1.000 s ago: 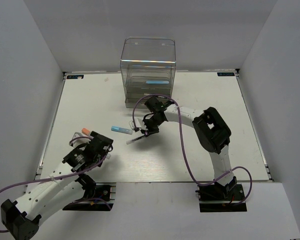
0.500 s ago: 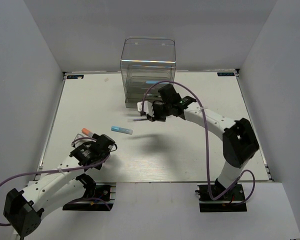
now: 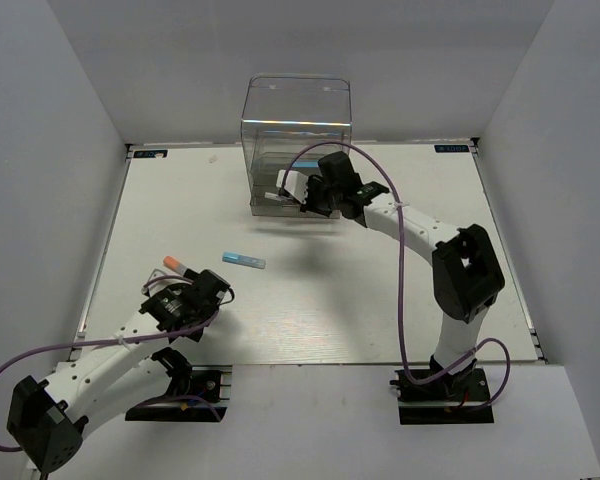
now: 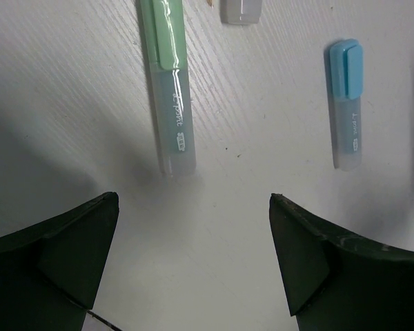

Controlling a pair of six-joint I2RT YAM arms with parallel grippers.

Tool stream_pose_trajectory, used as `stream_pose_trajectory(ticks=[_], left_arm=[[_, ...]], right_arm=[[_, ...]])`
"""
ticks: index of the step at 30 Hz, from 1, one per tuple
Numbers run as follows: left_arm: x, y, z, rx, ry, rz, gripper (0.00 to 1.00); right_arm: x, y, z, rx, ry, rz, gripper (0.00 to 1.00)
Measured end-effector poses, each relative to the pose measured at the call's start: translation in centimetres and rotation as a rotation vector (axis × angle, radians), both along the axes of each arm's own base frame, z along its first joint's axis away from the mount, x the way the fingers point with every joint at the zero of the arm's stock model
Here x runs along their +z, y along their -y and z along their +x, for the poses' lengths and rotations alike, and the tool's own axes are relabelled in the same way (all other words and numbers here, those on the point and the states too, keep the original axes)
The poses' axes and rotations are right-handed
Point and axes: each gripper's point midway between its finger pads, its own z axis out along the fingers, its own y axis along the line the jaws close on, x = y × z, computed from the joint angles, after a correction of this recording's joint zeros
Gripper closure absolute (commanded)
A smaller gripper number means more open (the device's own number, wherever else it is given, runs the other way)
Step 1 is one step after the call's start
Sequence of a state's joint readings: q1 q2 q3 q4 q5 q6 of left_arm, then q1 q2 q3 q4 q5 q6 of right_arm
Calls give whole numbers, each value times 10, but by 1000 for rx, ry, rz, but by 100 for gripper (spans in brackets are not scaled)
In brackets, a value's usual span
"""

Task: Sort the stationery into containers
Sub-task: Place the pen in the drawer.

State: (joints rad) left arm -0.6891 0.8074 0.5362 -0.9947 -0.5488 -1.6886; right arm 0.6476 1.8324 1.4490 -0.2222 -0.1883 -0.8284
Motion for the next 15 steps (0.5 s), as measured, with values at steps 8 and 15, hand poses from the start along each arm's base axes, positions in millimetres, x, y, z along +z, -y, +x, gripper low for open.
stream_pose_trajectory(ticks=[8,15], left_arm=[[2,2,0,1,7,-15,0],[0,3,0,0,-3,-17,0]], right_arm=[[-9,14,24,-62,40,-47,59],[-16,15,28,-61,49,-63,64]])
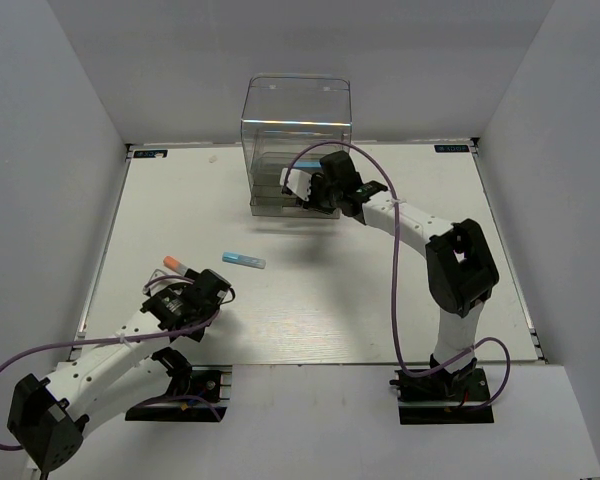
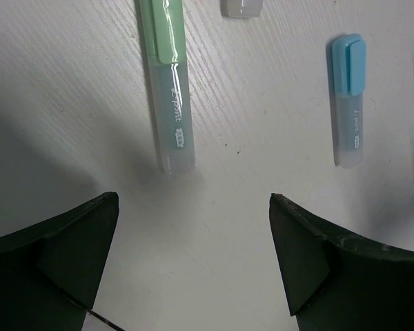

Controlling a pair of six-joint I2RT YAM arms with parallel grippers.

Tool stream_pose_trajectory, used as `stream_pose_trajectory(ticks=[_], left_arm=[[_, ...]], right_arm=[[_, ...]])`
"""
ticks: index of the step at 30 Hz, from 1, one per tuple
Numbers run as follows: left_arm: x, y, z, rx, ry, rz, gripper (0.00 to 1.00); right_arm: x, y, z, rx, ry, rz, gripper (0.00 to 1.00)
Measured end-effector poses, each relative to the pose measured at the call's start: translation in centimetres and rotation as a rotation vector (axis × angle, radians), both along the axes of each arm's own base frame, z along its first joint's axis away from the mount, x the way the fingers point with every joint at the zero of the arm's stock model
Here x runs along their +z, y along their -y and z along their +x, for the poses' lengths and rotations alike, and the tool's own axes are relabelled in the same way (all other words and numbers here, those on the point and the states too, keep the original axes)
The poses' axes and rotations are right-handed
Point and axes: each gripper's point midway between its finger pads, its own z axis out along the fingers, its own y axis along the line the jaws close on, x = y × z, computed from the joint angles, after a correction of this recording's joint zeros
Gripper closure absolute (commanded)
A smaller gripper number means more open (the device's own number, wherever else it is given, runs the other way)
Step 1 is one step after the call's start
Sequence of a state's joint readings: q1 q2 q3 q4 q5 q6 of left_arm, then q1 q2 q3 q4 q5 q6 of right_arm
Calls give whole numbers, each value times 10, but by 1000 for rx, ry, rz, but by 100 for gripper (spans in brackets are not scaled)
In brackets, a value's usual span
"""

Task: Sort the stationery into containers
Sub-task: Place the pen in the drawer, then close the drawer in the storage box.

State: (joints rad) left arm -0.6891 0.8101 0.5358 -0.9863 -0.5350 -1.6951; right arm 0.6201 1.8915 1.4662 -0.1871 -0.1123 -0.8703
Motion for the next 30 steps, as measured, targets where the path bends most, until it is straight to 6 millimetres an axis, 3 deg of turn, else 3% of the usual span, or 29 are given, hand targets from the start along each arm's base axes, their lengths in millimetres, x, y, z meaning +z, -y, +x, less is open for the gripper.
stream_pose_trajectory(ticks=[4,5,9,14,17,22,27,30], left_arm=[[-1,0,0,0,-3,2,0],[-1,1,1,0,-2,1,0],[0,2,3,0,7,-7,0],[1,3,4,0,12,-10,0],[1,3,4,0,13,-11,0],[2,6,7,-5,25,-21,0],[3,18,17,-62,88,-56,0],[4,26,24,-107,138,-85,0]], right_arm=[[2,-4,0,15,-10,32,98],[2,-5,-1,24,-17,46,100],[3,-15,-16,122,-69,99,100],[-4,-22,-50,301,-187,90,100],[-6,-29,-54,359,-224,86,100],[-31,-28,-48,339,-264,48,100],[-59,-21,-22,202,-249,-3,100],[-60,-16,-5,115,-202,-12,100]])
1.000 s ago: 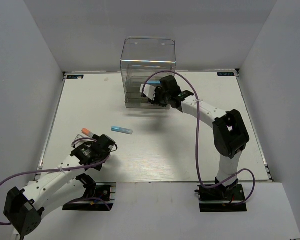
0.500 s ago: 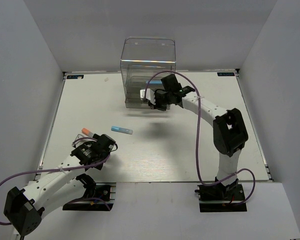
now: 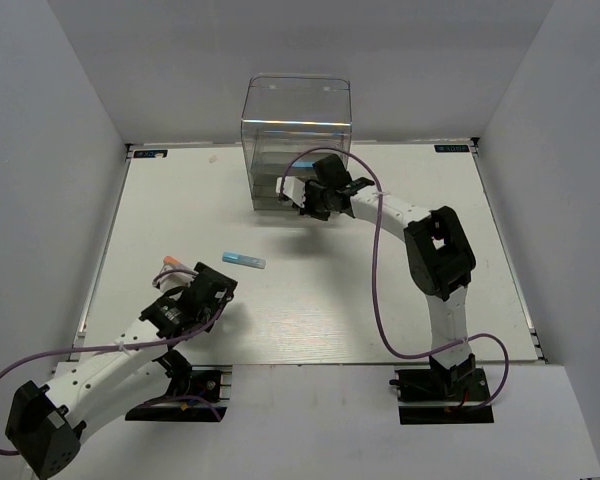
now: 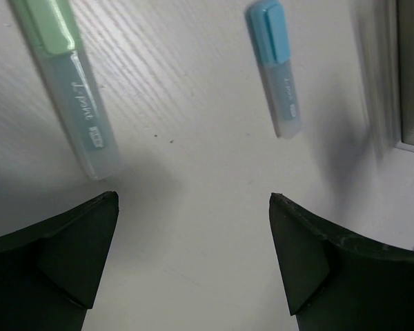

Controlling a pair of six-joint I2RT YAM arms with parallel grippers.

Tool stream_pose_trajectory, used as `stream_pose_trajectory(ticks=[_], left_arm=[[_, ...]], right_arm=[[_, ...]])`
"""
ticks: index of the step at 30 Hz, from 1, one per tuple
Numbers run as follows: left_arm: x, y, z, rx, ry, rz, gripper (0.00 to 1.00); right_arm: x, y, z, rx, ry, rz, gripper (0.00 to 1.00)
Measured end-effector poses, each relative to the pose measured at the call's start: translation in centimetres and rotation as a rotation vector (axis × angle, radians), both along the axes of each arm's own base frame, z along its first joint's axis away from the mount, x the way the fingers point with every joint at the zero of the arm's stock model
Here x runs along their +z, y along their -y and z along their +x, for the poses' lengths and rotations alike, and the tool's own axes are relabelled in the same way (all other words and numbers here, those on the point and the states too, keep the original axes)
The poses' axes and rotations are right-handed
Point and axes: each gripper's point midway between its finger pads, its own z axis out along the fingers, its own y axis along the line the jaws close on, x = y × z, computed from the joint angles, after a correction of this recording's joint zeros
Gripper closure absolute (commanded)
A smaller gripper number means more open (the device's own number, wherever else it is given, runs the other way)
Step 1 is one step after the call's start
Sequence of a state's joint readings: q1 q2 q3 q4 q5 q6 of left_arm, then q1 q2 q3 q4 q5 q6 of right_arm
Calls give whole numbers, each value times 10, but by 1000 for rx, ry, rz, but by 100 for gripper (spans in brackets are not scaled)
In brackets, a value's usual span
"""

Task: Sort the stationery into containers
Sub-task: Close the drawer in the storage box, then open the drawer in the storage box.

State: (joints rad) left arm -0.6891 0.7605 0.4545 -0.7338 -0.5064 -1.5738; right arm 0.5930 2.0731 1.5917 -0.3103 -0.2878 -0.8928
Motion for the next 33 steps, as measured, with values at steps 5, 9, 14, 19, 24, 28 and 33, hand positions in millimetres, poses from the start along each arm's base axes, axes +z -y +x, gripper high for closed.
stream_pose_trajectory(ticks=[5,9,14,19,24,28,33], left_arm=[[4,12,9,-45,56,-33,0],[7,17,14,-65,75,-41,0],[8,29,25,-98,116,-60,12],[6,44,42,-141,213,-88,42],[12,60,73,-163,357,-93,58],[11,77,104,-161,439,-93,69],[3,114,157,-180,499,-144,77]], right_arm=[[16,2,31,-116,116,24,100],[24,3,44,-173,170,39,100],[17,8,45,-200,180,25,100],[11,10,43,-203,178,21,100],[0,19,16,-165,94,33,58],[13,35,-24,-149,29,93,26],[41,49,-54,-163,5,184,66]])
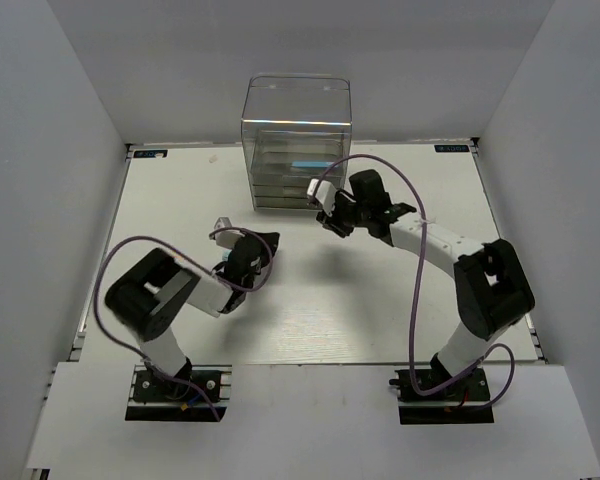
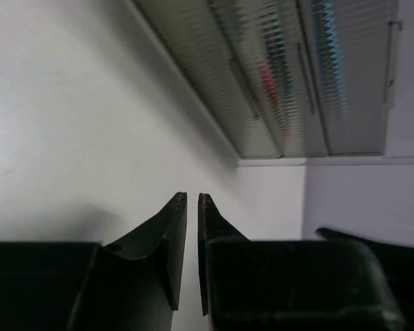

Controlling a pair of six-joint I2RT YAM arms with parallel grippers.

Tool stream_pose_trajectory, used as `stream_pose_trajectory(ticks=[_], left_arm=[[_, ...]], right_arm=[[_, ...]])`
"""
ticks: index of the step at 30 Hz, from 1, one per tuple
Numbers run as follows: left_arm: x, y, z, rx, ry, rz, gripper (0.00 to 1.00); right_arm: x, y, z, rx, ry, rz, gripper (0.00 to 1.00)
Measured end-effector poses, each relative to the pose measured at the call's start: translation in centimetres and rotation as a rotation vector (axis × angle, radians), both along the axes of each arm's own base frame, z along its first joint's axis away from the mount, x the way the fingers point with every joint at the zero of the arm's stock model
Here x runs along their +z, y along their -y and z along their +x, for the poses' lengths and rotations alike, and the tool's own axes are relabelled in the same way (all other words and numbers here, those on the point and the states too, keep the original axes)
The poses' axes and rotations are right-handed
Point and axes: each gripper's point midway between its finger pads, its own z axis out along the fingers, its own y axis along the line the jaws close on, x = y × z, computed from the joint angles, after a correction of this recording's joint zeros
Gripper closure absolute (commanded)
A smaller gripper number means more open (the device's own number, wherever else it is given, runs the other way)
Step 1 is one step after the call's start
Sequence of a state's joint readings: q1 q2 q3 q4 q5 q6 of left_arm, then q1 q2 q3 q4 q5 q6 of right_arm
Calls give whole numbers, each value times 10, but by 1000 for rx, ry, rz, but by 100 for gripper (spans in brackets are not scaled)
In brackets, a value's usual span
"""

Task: Sort the stationery into containers
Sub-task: Open the drawer in the storage box.

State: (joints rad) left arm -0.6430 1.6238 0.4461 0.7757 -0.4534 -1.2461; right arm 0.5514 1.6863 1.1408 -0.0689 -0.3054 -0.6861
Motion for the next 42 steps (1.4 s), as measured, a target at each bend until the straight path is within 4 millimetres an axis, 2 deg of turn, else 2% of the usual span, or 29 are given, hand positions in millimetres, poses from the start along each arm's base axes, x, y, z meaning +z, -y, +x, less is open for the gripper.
stream_pose_trajectory(ticks=[2,4,5,8,11,13,17,19,21,26,33,42], left_arm=[[3,15,24,-5,49,-62,77],[2,23,42,-7,94,-121,70],[0,24,50,0,111,-149,62],[-10,27,67,14,132,-211,53],[-13,31,83,20,142,-247,51],[-4,36,93,12,163,-272,50],[28,49,111,-15,231,-330,50],[36,54,116,-25,249,-345,50],[36,56,120,-30,249,-346,51],[17,59,123,-34,185,-311,55],[-5,60,120,-37,106,-268,55],[-13,59,129,-20,92,-253,55]], right_arm=[[5,6,-3,-18,-14,27,88],[6,14,-3,-45,-35,48,88],[6,18,-3,-59,-46,55,88],[2,30,-2,-93,-70,60,87],[0,40,3,-124,-79,64,87],[0,45,6,-139,-83,67,87],[0,53,10,-160,-89,74,86],[1,55,11,-165,-92,78,86],[0,57,12,-168,-94,81,86],[-2,61,13,-178,-101,83,86],[-1,64,15,-184,-102,87,84],[-1,65,15,-185,-101,86,84]])
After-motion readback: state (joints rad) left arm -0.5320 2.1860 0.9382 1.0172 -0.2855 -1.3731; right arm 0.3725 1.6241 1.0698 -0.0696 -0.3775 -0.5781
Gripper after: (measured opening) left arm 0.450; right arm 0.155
